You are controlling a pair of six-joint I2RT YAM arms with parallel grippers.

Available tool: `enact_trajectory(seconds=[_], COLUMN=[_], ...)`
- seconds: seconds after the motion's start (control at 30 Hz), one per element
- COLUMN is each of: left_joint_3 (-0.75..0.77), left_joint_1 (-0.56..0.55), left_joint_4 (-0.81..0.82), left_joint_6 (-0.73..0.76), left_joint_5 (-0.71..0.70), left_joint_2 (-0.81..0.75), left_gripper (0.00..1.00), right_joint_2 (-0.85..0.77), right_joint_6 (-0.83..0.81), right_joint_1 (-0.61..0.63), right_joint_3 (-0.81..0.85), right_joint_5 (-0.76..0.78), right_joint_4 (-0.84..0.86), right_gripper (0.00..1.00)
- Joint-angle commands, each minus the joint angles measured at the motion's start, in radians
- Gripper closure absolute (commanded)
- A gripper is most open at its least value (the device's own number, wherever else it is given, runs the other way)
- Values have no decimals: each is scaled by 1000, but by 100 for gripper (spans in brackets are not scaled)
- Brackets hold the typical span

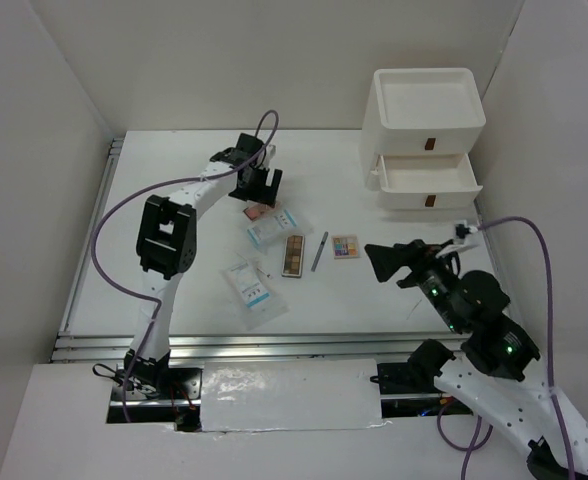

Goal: Organize the makeup

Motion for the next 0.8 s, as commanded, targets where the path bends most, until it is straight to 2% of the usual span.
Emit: enact_trajectory(seconds=[0.0,0.1,0.47,0.67,0.77], left_joint_3=[-79,-121,-162,-104,-90], left_joint_1=[-7,-7,3,12,15], left_joint_4=[70,100,111,87,52], left_joint_6=[49,52,52,41,4], left_joint_5=[101,126,43,48,5], left_joint_2=[2,-3,40,62,82], left_gripper=[1,1,1,1,3], right_joint_2=[-112,-149,-71,-49,-54], right_joint_6=[38,44,30,25,21], right_joint_1=[6,6,6,6,6], right_joint_3=[3,2,28,33,31], right_joint_5=[174,208,188,176,176], right_joint_4=[26,30,38,47,55], right_gripper=[0,0,0,0,0])
